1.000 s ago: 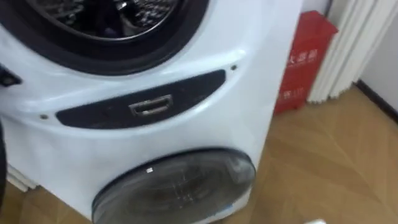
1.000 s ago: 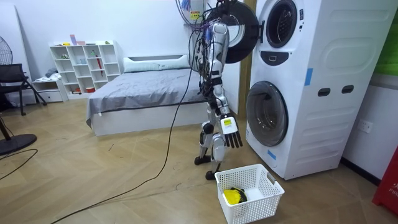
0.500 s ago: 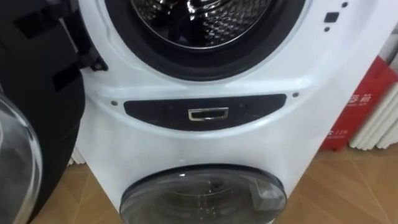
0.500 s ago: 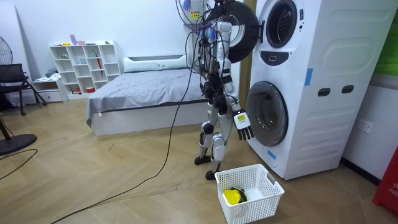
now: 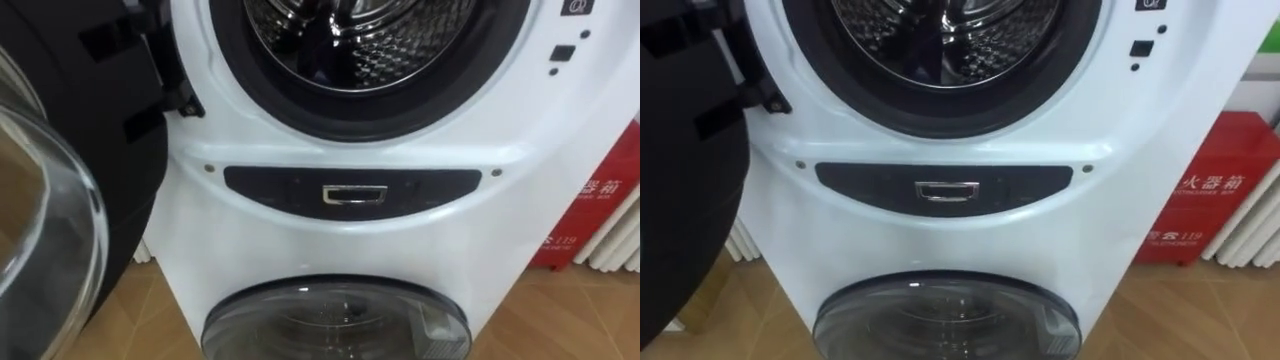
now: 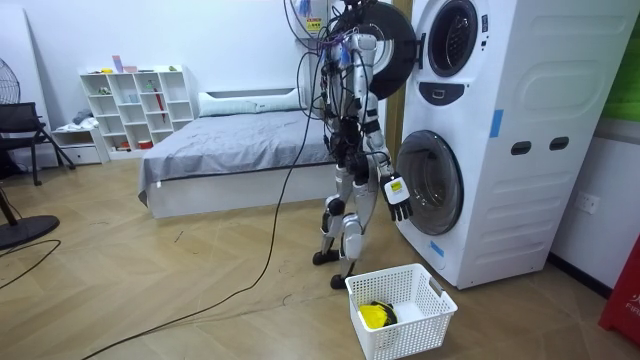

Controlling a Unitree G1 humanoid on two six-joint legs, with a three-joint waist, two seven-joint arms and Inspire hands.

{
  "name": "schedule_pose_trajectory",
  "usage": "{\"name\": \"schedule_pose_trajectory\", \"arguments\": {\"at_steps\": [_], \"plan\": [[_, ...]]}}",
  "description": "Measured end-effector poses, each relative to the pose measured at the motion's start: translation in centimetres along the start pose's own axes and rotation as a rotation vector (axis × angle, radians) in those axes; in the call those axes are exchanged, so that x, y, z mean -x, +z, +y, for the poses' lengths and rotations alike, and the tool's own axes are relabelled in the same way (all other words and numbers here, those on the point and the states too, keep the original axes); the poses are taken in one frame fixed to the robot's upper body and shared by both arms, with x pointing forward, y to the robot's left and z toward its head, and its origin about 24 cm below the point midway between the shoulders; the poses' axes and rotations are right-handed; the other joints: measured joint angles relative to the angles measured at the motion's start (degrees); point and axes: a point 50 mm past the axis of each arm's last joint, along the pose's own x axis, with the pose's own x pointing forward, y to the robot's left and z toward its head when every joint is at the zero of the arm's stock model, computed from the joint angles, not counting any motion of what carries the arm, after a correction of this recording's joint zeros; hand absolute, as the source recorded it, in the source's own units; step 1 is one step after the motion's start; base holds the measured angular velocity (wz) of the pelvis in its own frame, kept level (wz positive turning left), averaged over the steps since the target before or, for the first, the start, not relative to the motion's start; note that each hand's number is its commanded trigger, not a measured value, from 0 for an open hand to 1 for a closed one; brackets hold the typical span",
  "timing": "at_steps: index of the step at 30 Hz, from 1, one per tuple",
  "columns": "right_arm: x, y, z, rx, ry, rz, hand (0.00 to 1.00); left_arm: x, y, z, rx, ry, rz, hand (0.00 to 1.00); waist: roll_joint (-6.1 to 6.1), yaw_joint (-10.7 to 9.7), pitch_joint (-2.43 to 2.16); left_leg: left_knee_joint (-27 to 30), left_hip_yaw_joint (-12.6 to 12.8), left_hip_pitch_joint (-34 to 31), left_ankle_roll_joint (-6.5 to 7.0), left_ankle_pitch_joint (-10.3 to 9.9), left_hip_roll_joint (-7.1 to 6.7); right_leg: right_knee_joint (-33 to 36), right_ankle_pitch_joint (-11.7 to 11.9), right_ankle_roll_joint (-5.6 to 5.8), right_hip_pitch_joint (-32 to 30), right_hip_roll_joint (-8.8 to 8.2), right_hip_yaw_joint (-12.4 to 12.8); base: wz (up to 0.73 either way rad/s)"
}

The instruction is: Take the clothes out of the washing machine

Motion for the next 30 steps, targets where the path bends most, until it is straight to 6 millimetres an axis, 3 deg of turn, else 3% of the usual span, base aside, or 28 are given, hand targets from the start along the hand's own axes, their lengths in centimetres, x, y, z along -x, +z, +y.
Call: {"name": "schedule_pose_trajectory", "arguments": {"at_steps": [3, 5, 6, 8, 9, 10, 11, 13, 14, 15, 16, 18, 20, 21, 22, 23, 24, 25, 27, 29, 30], "plan": [[0.0, 0.0, 0.2, 0.050, 0.023, -0.003, 0.00, 0.1, -0.5, 0.5, 0.010, 0.018, 0.012, 0.00, 0.58, 0.54, 0.38, 3.60, 0.24, -0.89, -0.79, -2.15, 1.19, 0.78, -0.45, -0.67, -0.34, 1.19, 0.12, -0.13], [0.0, 0.2, 0.3, 0.094, 0.041, -0.010, 0.00, 0.2, -0.9, 1.2, -0.007, 0.032, 0.019, 0.00, 0.87, 1.58, 0.34, 11.91, -0.01, -4.33, -2.06, -4.82, 3.02, 2.34, -1.19, -1.77, -1.23, 2.49, 0.55, -0.24], [0.0, 0.4, 0.3, 0.112, 0.041, -0.014, 0.00, 0.2, -1.1, 1.3, -0.012, 0.036, 0.022, 0.00, 0.85, 1.71, 0.33, 14.20, -0.03, -5.37, -2.36, -5.01, 3.36, 2.81, -1.35, -2.09, -1.46, 2.73, 0.59, -0.28], [-0.1, 0.8, 0.1, 0.148, 0.033, -0.027, 0.00, 0.3, -1.5, 1.3, -0.014, 0.038, 0.035, 0.00, 1.44, 1.95, 0.08, 23.63, -1.55, -10.09, -2.94, -4.77, 5.04, 2.70, -0.92, -3.49, -1.96, 3.56, 0.56, -0.28], [-0.1, 0.9, 0.0, 0.146, 0.027, -0.031, 0.00, 0.4, -1.6, 1.2, -0.008, 0.037, 0.041, 0.00, 1.69, 1.95, 0.05, 25.21, -2.63, -10.92, -3.20, -4.61, 5.22, 2.63, -0.80, -3.88, -2.10, 3.77, 0.56, -0.19], [-0.2, 0.9, -0.5, 0.148, 0.014, -0.029, 0.00, 0.4, -1.8, 0.7, -0.013, 0.028, 0.051, 0.00, 2.43, 1.82, -0.08, 30.20, -4.61, -12.42, -3.15, -4.60, 5.98, 2.96, -0.80, -4.70, -2.32, 4.41, 0.48, -0.27], [-0.2, 1.1, -1.0, 0.163, 0.001, -0.032, 0.00, 0.6, -2.5, 0.1, -0.016, 0.011, 0.074, 0.00, 3.67, 1.82, -0.16, 37.72, -4.84, -12.60, -2.73, -3.51, 7.75, 4.34, -1.31, -5.48, -2.74, 5.46, 0.58, -0.28], [-0.1, 1.0, -1.3, 0.172, -0.006, -0.035, 0.00, 0.6, -2.5, -0.2, -0.009, -0.002, 0.081, 0.00, 4.95, 0.56, -0.46, 43.05, -4.85, -9.06, -3.42, -1.37, 8.65, 7.00, -2.41, -6.31, -3.98, 6.30, 0.33, 0.00], [-0.1, 1.1, -1.2, 0.169, -0.005, -0.039, 0.00, 0.3, -1.4, -0.2, -0.010, -0.004, 0.052, 0.00, 4.78, -0.66, -0.44, 43.36, -4.99, -6.64, -4.65, -0.61, 8.61, 8.89, -2.83, -6.68, -5.94, 6.28, -0.06, 0.21], [-0.2, 1.3, -1.2, 0.167, -0.006, -0.046, 0.00, 0.2, -0.7, -0.3, -0.009, -0.007, 0.031, 0.00, 4.74, -0.76, -0.45, 43.20, -5.08, -5.53, -5.24, -0.42, 8.54, 9.72, -2.85, -6.72, -6.98, 6.28, -0.19, 0.19], [-0.2, 1.8, -1.3, 0.163, -0.015, -0.064, 0.00, -0.1, 0.8, -0.7, -0.006, -0.018, -0.012, 0.00, 4.66, -1.11, -0.13, 41.87, -5.81, -3.05, -6.10, -0.18, 8.44, 11.01, -2.74, -6.96, -9.09, 6.24, -0.84, 0.26], [-0.3, 2.3, -1.4, 0.149, -0.032, -0.086, 0.00, -0.4, 3.1, -1.2, -0.008, -0.039, -0.075, 0.00, 4.80, -1.69, 0.13, 37.36, -7.57, 0.74, -6.30, -0.25, 8.57, 12.94, -2.59, -7.19, -12.34, 6.08, -2.95, 0.36], [-0.4, 3.4, -1.6, 0.130, -0.051, -0.119, 0.00, -0.7, 6.4, -2.1, -0.037, -0.071, -0.153, 0.00, 5.60, -2.32, -0.26, 29.10, -9.96, 4.56, -7.76, -1.55, 8.62, 16.07, -1.85, -7.38, -17.83, 5.69, -5.25, 0.33], [-0.5, 3.8, -1.6, 0.125, -0.052, -0.130, 0.00, -0.7, 7.1, -2.3, -0.042, -0.077, -0.174, 0.00, 5.63, -2.43, -0.21, 26.15, -10.16, 5.42, -7.85, -2.02, 8.61, 16.77, -1.37, -7.37, -19.32, 5.58, -5.50, 0.25], [-0.5, 4.5, -1.5, 0.125, -0.056, -0.147, 0.00, -0.7, 8.1, -2.7, -0.060, -0.087, -0.202, 0.00, 5.77, -2.47, -0.19, 20.31, -10.81, 7.34, -8.11, -3.63, 8.75, 17.05, 0.16, -7.33, -21.69, 5.55, -6.26, 0.11], [-0.6, 4.9, -1.2, 0.120, -0.053, -0.155, 0.00, -0.6, 8.7, -3.0, -0.074, -0.095, -0.222, 0.00, 5.66, -2.49, -0.11, 14.36, -10.93, 8.93, -7.85, -6.67, 8.81, 16.88, 2.09, -7.16, -23.60, 5.41, -6.42, 0.06], [-0.6, 5.1, -1.1, 0.119, -0.050, -0.162, 0.00, -0.6, 8.8, -3.1, -0.083, -0.099, -0.228, 0.00, 5.58, -2.52, -0.13, 11.83, -10.94, 9.14, -7.77, -8.30, 8.78, 16.65, 3.24, -7.03, -24.47, 5.13, -6.57, 0.09], [-0.6, 5.6, -0.9, 0.117, -0.047, -0.173, 0.00, -0.5, 8.8, -3.4, -0.109, -0.108, -0.234, 0.00, 5.60, -3.11, -0.14, 7.78, -10.97, 9.40, -7.58, -11.16, 8.51, 15.56, 5.86, -6.50, -25.85, 4.37, -7.04, 0.23], [-0.6, 5.5, -0.5, 0.109, -0.041, -0.169, 0.00, -0.5, 9.1, -3.7, -0.135, -0.116, -0.243, 0.00, 5.03, -3.90, 0.02, 3.93, -9.99, 8.40, -4.91, -13.42, 6.34, 12.12, 11.05, -5.24, -26.42, 2.42, -7.73, 0.40], [-0.5, 4.5, -0.1, 0.096, -0.030, -0.151, 0.00, -0.5, 7.9, -3.5, -0.154, -0.116, -0.214, 0.00, 2.12, -4.57, -0.09, 5.71, -6.67, 4.16, -1.08, -13.36, 1.10, 3.06, 19.48, -2.70, -24.31, -1.65, -6.24, 0.42], [-0.4, 4.1, 0.0, 0.091, -0.025, -0.142, 0.00, -0.5, 7.2, -3.3, -0.165, -0.115, -0.198, 0.00, 1.36, -4.58, -0.10, 6.94, -5.48, 3.39, -0.53, -13.08, 0.08, 1.10, 20.80, -1.68, -23.39, -2.45, -5.25, 0.27]]}}
